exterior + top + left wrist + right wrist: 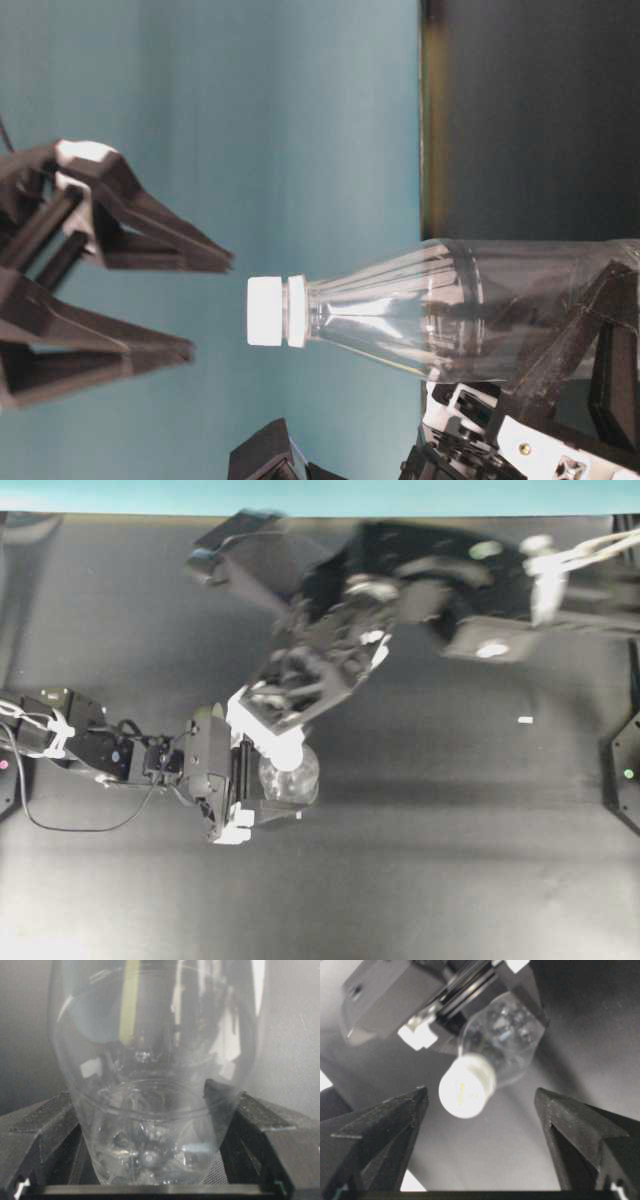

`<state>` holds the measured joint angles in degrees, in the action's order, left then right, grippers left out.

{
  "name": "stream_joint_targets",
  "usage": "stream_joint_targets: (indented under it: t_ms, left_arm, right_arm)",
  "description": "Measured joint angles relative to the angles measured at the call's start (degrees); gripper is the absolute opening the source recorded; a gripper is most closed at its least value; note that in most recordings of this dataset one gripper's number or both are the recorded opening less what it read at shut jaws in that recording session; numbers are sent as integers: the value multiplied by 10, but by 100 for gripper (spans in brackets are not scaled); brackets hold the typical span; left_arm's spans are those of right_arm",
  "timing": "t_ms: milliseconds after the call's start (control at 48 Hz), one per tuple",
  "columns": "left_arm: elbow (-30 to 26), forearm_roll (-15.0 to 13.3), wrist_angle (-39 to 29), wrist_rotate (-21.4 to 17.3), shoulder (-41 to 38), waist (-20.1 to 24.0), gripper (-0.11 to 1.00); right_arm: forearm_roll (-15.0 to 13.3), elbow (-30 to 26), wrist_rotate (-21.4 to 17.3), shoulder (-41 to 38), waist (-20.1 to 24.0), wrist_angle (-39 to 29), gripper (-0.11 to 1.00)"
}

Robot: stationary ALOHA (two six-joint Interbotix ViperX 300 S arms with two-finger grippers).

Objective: Open the bottle cap by holding the bottle with the left arm and twisting the cap with the right arm.
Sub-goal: 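Bring the right gripper over the bottle's white cap, then close the right gripper around the white cap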

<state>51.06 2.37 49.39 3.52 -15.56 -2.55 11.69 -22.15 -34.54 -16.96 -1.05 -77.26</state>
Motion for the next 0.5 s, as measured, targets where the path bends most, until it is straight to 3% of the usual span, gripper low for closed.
stream_joint_targets:
  t_ms: [500]
  left_arm:
    - [0, 0, -15, 2, 2, 2, 82]
  right_arm:
    - [-10, 3, -1, -12, 22, 1, 79]
